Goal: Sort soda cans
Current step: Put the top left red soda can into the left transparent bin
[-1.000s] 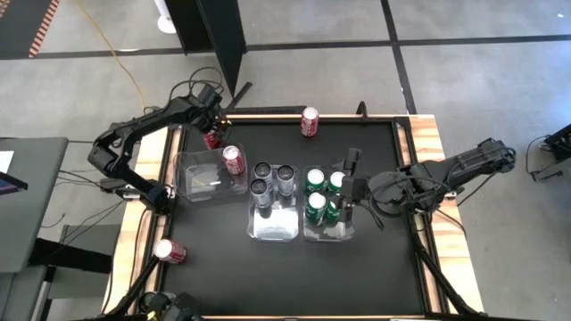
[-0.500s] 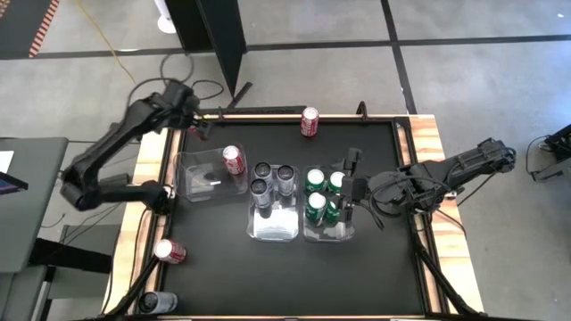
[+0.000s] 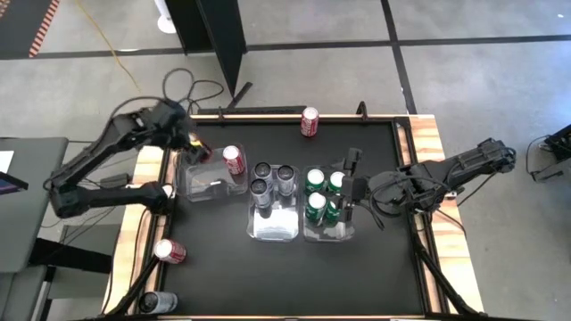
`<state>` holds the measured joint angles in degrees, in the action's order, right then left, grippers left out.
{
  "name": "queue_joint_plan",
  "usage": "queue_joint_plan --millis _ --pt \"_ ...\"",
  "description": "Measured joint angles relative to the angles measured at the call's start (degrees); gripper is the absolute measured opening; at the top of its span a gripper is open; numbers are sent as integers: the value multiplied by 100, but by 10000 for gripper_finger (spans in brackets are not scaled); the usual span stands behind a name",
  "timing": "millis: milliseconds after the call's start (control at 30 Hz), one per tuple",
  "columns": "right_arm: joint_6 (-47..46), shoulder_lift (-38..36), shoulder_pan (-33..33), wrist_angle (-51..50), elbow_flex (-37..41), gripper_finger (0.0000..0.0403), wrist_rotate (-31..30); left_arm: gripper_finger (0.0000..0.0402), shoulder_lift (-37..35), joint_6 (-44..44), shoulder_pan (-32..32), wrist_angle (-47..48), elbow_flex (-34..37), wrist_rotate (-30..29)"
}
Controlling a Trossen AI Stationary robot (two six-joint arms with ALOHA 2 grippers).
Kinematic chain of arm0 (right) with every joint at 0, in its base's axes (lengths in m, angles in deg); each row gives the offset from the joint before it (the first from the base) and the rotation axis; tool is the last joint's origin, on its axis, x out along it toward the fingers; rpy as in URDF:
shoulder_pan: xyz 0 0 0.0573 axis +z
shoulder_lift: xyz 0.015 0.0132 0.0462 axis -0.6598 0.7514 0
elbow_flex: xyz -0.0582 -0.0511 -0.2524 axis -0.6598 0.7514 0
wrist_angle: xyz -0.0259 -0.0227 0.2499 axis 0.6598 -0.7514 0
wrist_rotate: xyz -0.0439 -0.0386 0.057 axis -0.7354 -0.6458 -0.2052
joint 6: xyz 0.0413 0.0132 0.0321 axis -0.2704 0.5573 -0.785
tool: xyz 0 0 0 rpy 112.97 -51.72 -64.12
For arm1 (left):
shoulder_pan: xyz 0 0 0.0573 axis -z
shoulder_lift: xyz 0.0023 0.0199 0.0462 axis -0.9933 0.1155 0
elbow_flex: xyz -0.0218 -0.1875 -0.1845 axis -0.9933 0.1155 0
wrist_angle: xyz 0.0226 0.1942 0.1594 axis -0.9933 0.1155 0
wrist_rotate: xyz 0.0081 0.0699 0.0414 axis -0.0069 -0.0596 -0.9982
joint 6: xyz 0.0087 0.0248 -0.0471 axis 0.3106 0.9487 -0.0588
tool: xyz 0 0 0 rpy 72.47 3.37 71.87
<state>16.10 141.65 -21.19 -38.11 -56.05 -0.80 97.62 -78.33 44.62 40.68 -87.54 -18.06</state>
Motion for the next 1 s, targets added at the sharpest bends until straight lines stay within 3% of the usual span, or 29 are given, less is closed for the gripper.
queue_joint_plan --millis 200,467,1000 --pt "0 -2 0 58 0 315 -1 297 228 -205 542 -733 718 -199" --pt "-42 -2 0 89 0 315 -2 297 813 -220 606 -1149 1340 -530" --pt "-46 -2 0 91 0 315 -2 297 1748 85 607 -2198 1820 -488"
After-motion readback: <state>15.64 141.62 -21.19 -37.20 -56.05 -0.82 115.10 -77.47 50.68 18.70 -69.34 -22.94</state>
